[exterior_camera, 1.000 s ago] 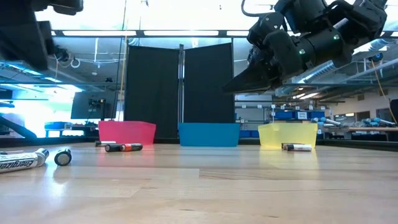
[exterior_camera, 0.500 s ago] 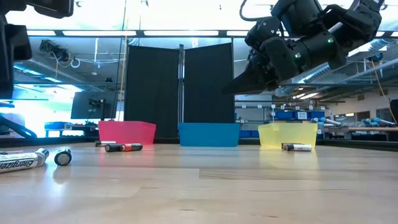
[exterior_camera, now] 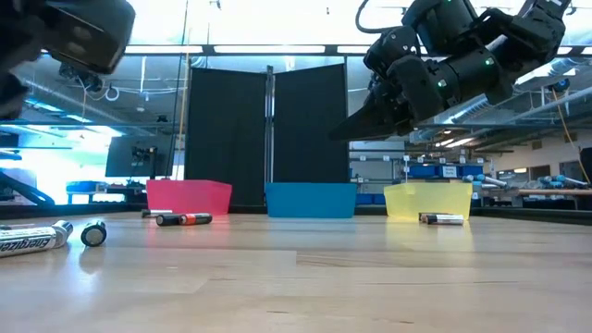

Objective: Sort batteries
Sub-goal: Put the silver battery into the yellow bin

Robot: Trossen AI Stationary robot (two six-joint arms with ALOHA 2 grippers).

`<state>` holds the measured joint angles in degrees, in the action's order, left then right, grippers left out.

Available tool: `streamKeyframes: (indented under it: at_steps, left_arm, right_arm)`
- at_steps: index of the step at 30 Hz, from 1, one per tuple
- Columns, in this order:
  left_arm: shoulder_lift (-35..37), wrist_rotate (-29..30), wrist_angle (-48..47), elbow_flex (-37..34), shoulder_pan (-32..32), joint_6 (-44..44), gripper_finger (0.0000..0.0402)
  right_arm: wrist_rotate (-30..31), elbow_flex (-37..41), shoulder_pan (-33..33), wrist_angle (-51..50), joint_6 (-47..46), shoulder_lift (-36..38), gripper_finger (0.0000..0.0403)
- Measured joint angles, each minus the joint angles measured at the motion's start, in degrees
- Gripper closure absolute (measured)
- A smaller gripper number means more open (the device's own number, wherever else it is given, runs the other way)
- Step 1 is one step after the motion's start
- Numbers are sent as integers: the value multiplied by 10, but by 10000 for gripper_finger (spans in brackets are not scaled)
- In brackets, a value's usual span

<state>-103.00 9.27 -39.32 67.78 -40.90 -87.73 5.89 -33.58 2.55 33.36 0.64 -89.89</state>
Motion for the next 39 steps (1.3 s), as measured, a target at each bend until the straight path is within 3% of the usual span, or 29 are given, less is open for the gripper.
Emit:
streamKeyframes:
  at_steps: [8,19,39]
  left_arm:
    - [-2,-12,-33,1,7,-53,203]
    - [-5,5,-32,1,8,-110,204]
    - [-24,12,-14,-6,13,-116,204]
  right_arm:
    - [0,0,0,0,0,0,379]
    - [0,0,0,0,0,0,383]
    - [0,0,0,0,0,0,385]
